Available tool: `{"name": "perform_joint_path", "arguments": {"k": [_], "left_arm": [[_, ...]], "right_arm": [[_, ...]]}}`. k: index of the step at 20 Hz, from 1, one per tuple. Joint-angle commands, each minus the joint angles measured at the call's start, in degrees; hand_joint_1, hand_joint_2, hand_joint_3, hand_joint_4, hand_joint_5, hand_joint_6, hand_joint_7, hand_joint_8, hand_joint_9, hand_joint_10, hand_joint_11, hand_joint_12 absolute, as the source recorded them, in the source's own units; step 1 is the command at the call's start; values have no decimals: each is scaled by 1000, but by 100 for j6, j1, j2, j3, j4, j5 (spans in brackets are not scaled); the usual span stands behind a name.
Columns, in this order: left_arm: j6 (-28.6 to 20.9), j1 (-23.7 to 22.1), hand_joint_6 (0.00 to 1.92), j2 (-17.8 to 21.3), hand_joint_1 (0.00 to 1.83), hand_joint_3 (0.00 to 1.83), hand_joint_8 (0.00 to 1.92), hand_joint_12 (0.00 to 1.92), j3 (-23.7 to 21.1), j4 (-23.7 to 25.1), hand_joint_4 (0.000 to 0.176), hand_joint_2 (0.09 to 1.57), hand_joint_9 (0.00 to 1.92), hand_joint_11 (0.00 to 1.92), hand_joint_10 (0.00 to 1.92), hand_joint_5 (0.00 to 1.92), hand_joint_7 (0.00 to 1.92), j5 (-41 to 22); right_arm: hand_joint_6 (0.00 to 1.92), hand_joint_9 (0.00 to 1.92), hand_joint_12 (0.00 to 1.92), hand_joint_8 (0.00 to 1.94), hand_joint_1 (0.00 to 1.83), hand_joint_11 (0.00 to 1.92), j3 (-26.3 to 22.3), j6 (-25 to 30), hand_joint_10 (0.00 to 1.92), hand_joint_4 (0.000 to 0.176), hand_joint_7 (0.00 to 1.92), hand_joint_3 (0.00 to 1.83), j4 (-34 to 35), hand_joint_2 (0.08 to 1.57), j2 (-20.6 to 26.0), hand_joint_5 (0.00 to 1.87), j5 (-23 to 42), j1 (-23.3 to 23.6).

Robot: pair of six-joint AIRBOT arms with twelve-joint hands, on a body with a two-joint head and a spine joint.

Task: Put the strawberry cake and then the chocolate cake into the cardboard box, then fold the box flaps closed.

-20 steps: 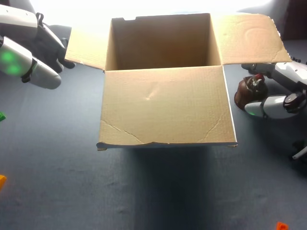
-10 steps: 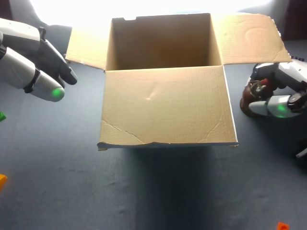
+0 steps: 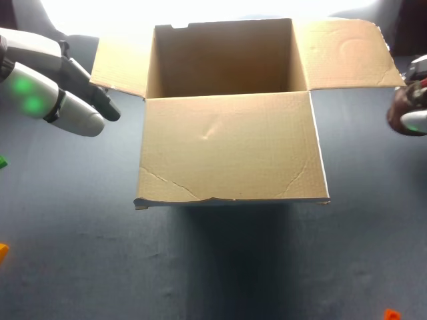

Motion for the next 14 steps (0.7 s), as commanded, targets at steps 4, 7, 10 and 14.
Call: {"name": "perform_joint_path", "arguments": {"k": [4, 7, 10, 14], "left_arm": [[-17, 65, 1, 92, 516, 0, 2, 1226, -5, -521, 7, 1142, 765, 234, 4, 574, 732, 437], [-17, 79, 1, 97, 509, 0, 2, 1228, 2, -511, 5, 1142, 768, 240, 5, 573, 732, 342], [68, 80, 0, 95, 525, 0, 0, 1228, -5, -511, 5, 1137, 764, 239, 3, 572, 729, 215], [79, 54, 0, 86, 515, 0, 1, 1225, 30, -522, 3, 1139, 772, 246, 6, 573, 734, 144]], "right_arm": [[1144, 338, 1921, 1507, 1166, 209, -258, 40, 1647, 0, 726, 2, -90, 1228, 685, 826, 215, 519], [1123, 371, 1921, 1475, 1172, 192, -359, 40, 1623, 0, 750, 0, -777, 1219, 936, 839, -242, 1215], [1175, 337, 1921, 1506, 1160, 152, -426, 43, 1628, 0, 726, 2, -1054, 1234, 1047, 804, -439, 1671], [1165, 368, 1921, 1490, 1164, 206, -569, 44, 1619, 0, 740, 0, -1233, 1230, 1054, 811, -714, 2127]]}}
